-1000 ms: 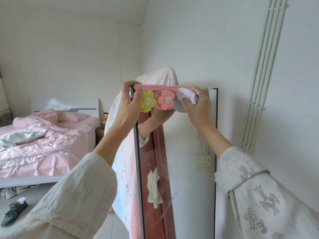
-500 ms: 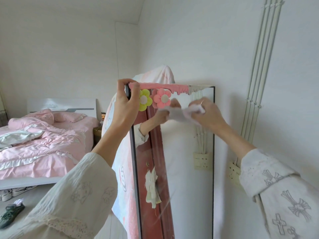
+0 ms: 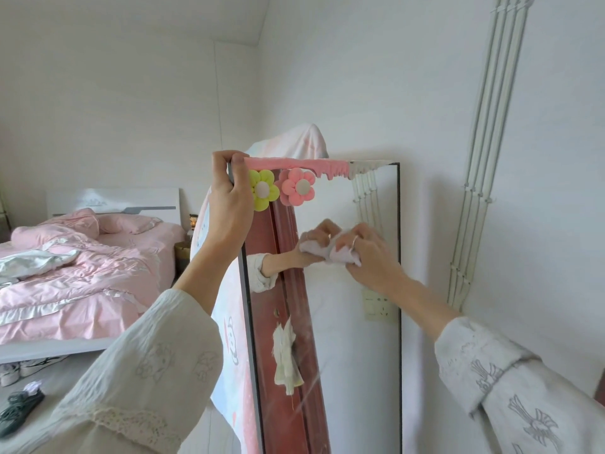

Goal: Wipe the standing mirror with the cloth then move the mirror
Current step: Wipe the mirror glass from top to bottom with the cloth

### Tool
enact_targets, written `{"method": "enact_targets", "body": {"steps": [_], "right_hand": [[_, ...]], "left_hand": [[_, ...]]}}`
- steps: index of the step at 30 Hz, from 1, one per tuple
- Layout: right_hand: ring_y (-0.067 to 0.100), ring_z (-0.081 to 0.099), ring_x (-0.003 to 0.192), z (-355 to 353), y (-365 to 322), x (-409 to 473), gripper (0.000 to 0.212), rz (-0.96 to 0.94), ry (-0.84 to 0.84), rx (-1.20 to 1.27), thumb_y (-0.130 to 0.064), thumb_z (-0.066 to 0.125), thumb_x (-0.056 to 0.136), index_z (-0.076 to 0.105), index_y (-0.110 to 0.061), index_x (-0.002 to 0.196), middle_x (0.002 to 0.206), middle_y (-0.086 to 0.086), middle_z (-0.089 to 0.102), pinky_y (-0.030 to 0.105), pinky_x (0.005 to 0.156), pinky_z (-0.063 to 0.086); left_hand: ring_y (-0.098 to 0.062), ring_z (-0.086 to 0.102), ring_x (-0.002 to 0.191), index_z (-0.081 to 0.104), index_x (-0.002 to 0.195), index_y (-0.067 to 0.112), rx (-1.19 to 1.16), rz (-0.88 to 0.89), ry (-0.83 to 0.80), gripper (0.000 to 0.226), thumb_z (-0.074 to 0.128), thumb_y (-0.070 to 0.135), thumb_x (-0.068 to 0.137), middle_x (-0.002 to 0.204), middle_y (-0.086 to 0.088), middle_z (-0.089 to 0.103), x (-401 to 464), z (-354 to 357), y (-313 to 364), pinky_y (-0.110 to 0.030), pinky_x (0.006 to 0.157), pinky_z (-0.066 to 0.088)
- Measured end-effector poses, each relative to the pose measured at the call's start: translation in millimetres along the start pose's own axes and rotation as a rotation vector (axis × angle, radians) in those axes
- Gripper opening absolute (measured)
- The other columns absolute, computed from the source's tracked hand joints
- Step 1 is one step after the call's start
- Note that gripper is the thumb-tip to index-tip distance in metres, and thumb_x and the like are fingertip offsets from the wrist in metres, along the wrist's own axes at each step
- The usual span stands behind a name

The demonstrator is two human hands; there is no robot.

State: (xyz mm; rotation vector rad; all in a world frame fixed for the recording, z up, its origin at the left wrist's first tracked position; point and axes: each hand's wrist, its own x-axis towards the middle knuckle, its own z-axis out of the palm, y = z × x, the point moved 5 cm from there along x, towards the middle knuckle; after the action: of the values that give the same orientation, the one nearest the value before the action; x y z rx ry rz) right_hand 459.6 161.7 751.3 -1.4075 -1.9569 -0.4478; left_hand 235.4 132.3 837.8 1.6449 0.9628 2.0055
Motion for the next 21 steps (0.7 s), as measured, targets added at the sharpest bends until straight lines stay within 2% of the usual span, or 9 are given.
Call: {"method": "enact_targets", "body": {"steps": [2, 4, 6, 8, 10, 11, 16, 18, 21], "right_hand": [[0.028, 0.053, 0.095, 6.3, 5.3, -13.8, 0.032, -0.035, -0.262, -0.025, -0.001, 0.055, 0.078, 0.064, -0.01, 0.107, 0.098, 0.01, 0.05, 0.037, 0.084, 0.047], [0.025, 0.055, 0.093, -5.5, 15.7, -13.4, 0.032, 0.04, -0.411, -0.024, -0.004, 0.05, 0.079, 0.061, -0.012, 0.108, 0.097, 0.005, 0.049, 0.033, 0.084, 0.046], [0.028, 0.057, 0.095, -30.1, 28.6, 4.7, 0.027, 0.125, -0.287, -0.071, -0.006, 0.05, 0.08, 0.06, -0.008, 0.106, 0.103, 0.009, 0.052, 0.033, 0.082, 0.047], [0.032, 0.055, 0.1, -61.5, 40.5, 30.4, 0.028, 0.188, -0.004, -0.119, -0.004, 0.05, 0.081, 0.061, -0.003, 0.107, 0.109, 0.016, 0.052, 0.031, 0.082, 0.044], [0.033, 0.052, 0.105, -87.5, 45.5, 51.2, 0.03, 0.251, 0.226, -0.069, -0.002, 0.05, 0.082, 0.061, -0.002, 0.11, 0.115, 0.019, 0.05, 0.031, 0.085, 0.042], [0.034, 0.052, 0.106, -95.1, 45.9, 60.8, 0.031, 0.265, 0.284, -0.027, 0.0, 0.049, 0.081, 0.06, -0.003, 0.11, 0.115, 0.019, 0.049, 0.031, 0.085, 0.041], [0.037, 0.051, 0.105, -80.9, 42.4, 82.1, 0.036, 0.248, 0.27, 0.01, 0.004, 0.045, 0.08, 0.059, -0.005, 0.112, 0.114, 0.021, 0.047, 0.032, 0.088, 0.041], [0.037, 0.048, 0.109, -67.3, 43.0, 77.4, 0.04, 0.255, 0.263, 0.01, 0.004, 0.044, 0.079, 0.058, -0.005, 0.116, 0.116, 0.021, 0.046, 0.033, 0.094, 0.04], [0.036, 0.047, 0.108, -47.9, 41.0, 56.3, 0.039, 0.263, 0.237, -0.038, 0.005, 0.046, 0.08, 0.056, -0.001, 0.118, 0.114, 0.021, 0.047, 0.035, 0.092, 0.04]], "left_hand": [[-0.011, 0.051, 0.065, 0.039, 0.082, 0.038, 0.002, 0.008, -0.004, 0.019, 0.027, 0.034, 0.098, 0.072, 0.009, 0.05, -0.5, -0.8, 1.5, -0.032, 0.059, 0.044], [-0.01, 0.05, 0.065, 0.039, 0.087, 0.032, 0.011, 0.02, -0.011, 0.016, 0.027, 0.033, 0.098, 0.072, 0.008, 0.048, -1.6, 0.3, 4.0, -0.029, 0.057, 0.044], [-0.008, 0.048, 0.063, 0.04, 0.092, 0.027, 0.016, 0.028, -0.01, 0.015, 0.027, 0.031, 0.098, 0.071, 0.009, 0.047, -2.6, 1.9, 5.2, -0.022, 0.053, 0.044], [-0.008, 0.048, 0.062, 0.04, 0.095, 0.024, 0.012, 0.027, 0.002, 0.014, 0.028, 0.031, 0.098, 0.071, 0.008, 0.047, -2.6, 2.3, 5.1, -0.014, 0.047, 0.042], [-0.01, 0.049, 0.062, 0.04, 0.092, 0.027, 0.012, 0.023, 0.007, 0.014, 0.028, 0.032, 0.098, 0.071, 0.007, 0.048, -2.0, 2.2, 4.9, -0.018, 0.048, 0.043], [-0.012, 0.049, 0.062, 0.041, 0.089, 0.029, 0.011, 0.02, 0.008, 0.015, 0.028, 0.032, 0.098, 0.07, 0.007, 0.048, -1.4, 1.9, 4.8, -0.023, 0.051, 0.044], [-0.013, 0.05, 0.063, 0.04, 0.083, 0.036, 0.011, 0.047, 0.008, 0.019, 0.029, 0.032, 0.098, 0.069, 0.008, 0.048, -1.5, 2.8, 4.8, -0.035, 0.057, 0.047], [-0.009, 0.049, 0.062, 0.042, 0.09, 0.029, -0.005, 0.048, 0.006, 0.016, 0.028, 0.03, 0.098, 0.07, 0.009, 0.047, -0.6, 3.9, 2.7, -0.028, 0.055, 0.045], [0.001, 0.047, 0.059, 0.041, 0.095, 0.021, -0.033, 0.044, 0.028, 0.014, 0.028, 0.026, 0.099, 0.072, 0.012, 0.046, 1.0, 3.9, -0.3, -0.016, 0.051, 0.041]]}}
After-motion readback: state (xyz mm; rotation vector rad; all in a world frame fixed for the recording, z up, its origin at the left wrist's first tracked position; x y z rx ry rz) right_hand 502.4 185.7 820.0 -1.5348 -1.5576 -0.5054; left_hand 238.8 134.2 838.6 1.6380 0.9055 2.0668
